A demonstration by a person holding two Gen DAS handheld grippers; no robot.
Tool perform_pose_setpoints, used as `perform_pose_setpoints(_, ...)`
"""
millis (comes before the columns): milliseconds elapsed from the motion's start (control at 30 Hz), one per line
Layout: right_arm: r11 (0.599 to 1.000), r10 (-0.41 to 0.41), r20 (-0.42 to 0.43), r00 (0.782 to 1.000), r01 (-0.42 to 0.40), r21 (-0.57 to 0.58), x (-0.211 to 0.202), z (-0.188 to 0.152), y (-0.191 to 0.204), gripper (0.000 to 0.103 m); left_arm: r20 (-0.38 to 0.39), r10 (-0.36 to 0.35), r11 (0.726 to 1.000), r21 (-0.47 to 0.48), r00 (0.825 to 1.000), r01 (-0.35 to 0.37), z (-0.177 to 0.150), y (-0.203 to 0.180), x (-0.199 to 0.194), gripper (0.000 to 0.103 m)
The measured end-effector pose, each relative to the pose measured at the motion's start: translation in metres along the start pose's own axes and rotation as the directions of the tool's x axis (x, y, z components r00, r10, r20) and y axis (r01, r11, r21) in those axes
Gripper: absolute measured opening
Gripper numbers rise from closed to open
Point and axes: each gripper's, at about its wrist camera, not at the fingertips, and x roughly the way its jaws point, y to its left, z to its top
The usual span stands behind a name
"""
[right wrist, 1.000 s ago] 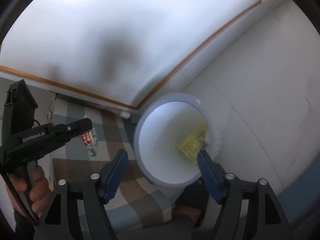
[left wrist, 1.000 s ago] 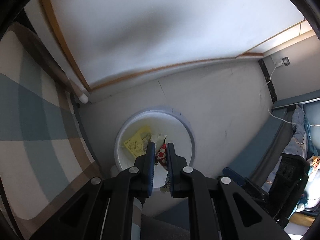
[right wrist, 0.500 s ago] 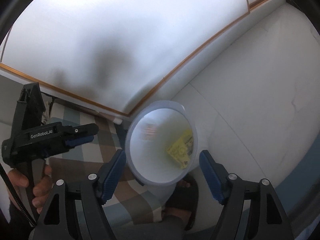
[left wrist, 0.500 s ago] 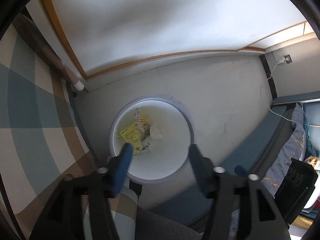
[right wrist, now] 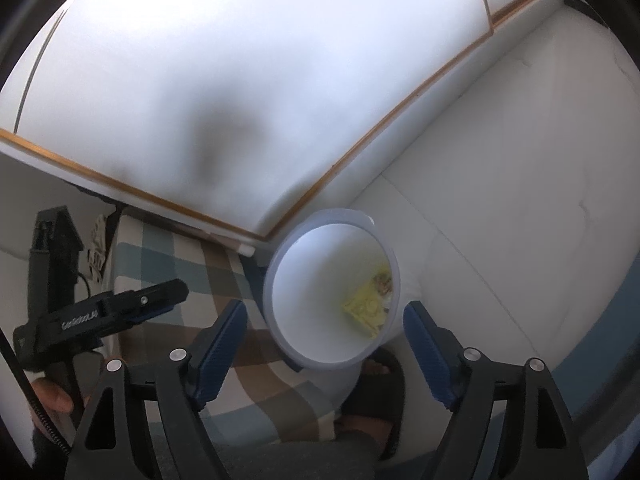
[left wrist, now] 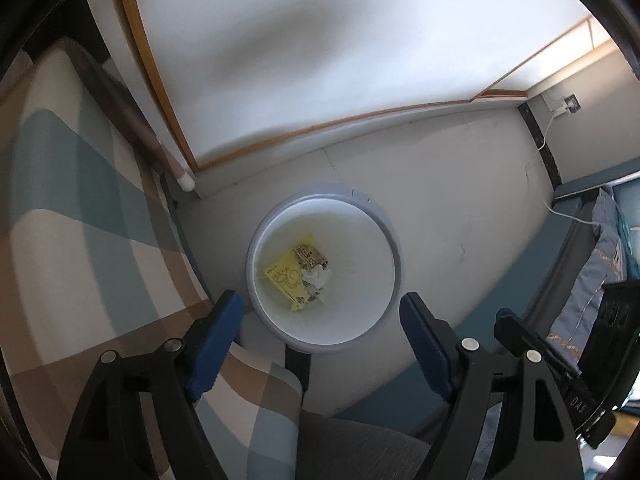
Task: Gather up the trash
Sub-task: 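Open the right tool dropping tissues while the left tool drops the wrapper into the bin, then bring both open tools back over the table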
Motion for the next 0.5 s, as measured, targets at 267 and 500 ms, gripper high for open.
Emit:
perform_pose_setpoints(267,1.000,0.011,0.062,0.998,-0.012,0.016,-0.024,-0.006,0.008,0.083,0.098,0.041,0.999,0.010,0.994,-0.043,-0.012,0.004,-0.029,0.078)
perform_pose_setpoints(500,0.999,0.035,0.140,0.989,-0.031,-0.030,-0.057,-0.006,0.032,0.083,0.245,0.057,0.998,0.009,0.968,-0.061,-0.027,0.009,-0.077,0.078)
